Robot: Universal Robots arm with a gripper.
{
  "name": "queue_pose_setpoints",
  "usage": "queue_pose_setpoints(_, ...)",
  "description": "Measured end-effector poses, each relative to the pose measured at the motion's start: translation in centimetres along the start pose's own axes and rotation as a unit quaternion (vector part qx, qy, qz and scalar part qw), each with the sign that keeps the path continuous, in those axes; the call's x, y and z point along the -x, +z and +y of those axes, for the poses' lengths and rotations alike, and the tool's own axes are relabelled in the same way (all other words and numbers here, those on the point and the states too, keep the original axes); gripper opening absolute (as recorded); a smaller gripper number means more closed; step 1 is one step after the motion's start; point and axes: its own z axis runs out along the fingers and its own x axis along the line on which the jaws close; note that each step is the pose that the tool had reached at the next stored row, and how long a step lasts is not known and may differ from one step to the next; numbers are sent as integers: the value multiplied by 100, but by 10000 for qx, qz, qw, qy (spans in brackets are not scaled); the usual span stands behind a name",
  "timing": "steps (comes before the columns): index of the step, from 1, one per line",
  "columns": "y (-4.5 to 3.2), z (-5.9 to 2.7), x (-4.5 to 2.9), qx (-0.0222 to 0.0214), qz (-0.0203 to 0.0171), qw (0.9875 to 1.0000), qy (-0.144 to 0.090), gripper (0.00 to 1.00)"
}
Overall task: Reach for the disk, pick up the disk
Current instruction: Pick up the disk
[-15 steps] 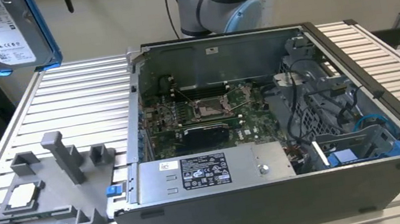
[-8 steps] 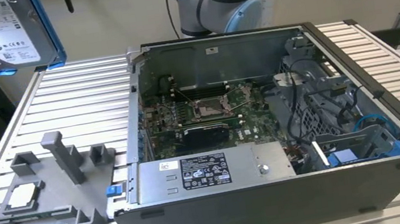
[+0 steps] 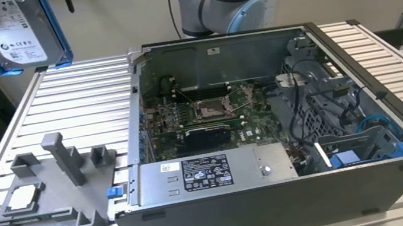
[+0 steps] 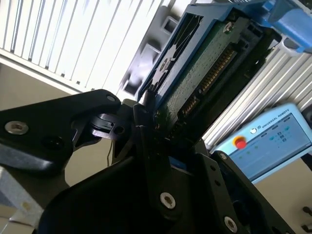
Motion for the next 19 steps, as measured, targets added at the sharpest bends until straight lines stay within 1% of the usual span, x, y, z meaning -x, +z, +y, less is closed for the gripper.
queue_pose_setpoints(12, 0, -141, 8, 0, 0, 10000, 0, 0)
queue_pose_setpoints(19, 0, -249, 13, 0, 0, 10000, 0, 0)
